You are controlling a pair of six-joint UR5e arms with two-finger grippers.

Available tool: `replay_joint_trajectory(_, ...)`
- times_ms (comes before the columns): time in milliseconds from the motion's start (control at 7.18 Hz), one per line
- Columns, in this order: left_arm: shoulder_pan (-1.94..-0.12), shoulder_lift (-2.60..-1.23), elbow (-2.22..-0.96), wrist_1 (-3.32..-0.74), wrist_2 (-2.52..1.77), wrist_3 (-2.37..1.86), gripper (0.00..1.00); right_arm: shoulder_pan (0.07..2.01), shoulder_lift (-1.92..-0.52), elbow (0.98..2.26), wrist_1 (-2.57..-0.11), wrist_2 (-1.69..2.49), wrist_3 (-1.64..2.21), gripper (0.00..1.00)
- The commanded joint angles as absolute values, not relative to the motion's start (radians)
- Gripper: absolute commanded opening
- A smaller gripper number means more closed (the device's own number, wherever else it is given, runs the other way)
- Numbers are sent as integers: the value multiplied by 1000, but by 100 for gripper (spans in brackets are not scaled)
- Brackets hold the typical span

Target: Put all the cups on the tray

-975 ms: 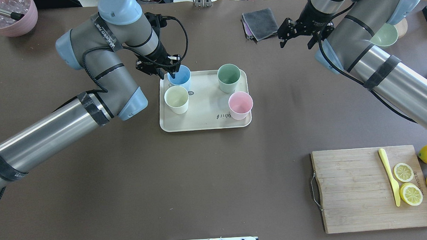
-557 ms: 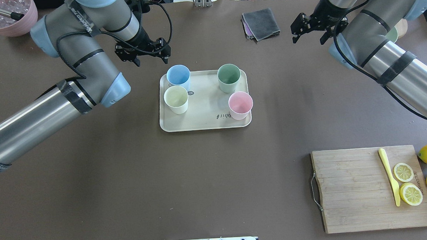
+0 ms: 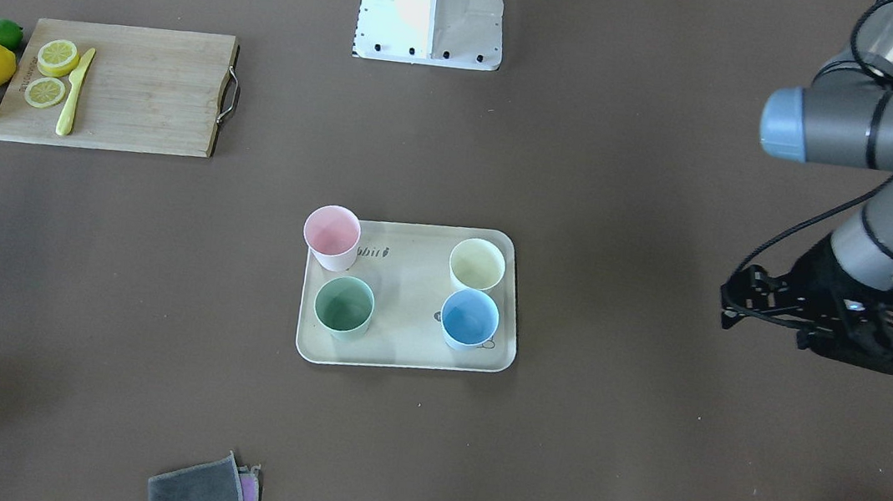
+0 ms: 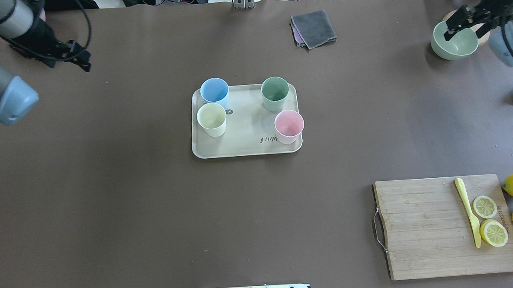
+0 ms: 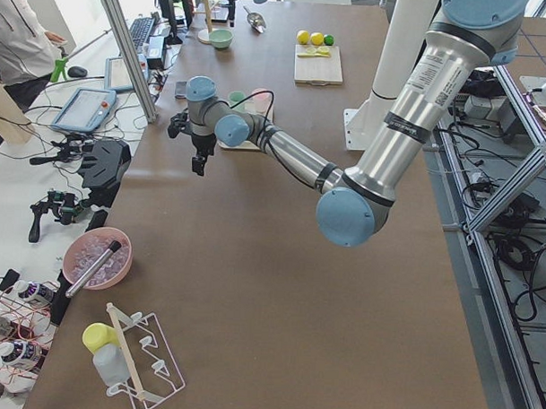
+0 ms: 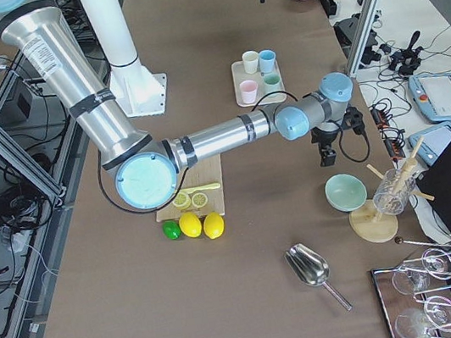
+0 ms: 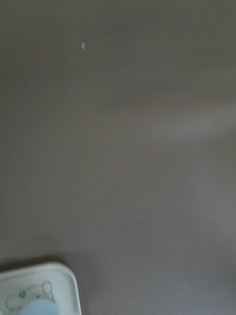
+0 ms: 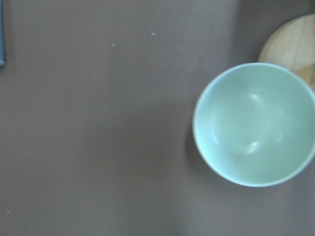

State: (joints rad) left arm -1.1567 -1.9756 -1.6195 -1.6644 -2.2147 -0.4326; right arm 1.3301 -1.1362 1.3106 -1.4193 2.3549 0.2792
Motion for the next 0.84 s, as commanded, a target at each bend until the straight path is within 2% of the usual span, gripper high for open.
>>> replay_joint_trajectory(0,-1398,-1809,-1606,-1623,-2340,-37,98,1445,-1173,1304,-1538,2344,29,100)
replay_joint_trajectory(139,-1467,-1716,-1580,-1637,-2370,115,98,1478,-1198,1304,-1563,2332,-70,100)
replay_joint_trajectory(418,-1483,-1590,-1583,-1660,-2368,156,98,1520,-1258,1328,-1560,2335,-144,100)
replay_joint_trajectory(697,-1482,-1591,-1595,-1666,-2370,156,98,1551,-1328,1415,-1569,2351,-120,100)
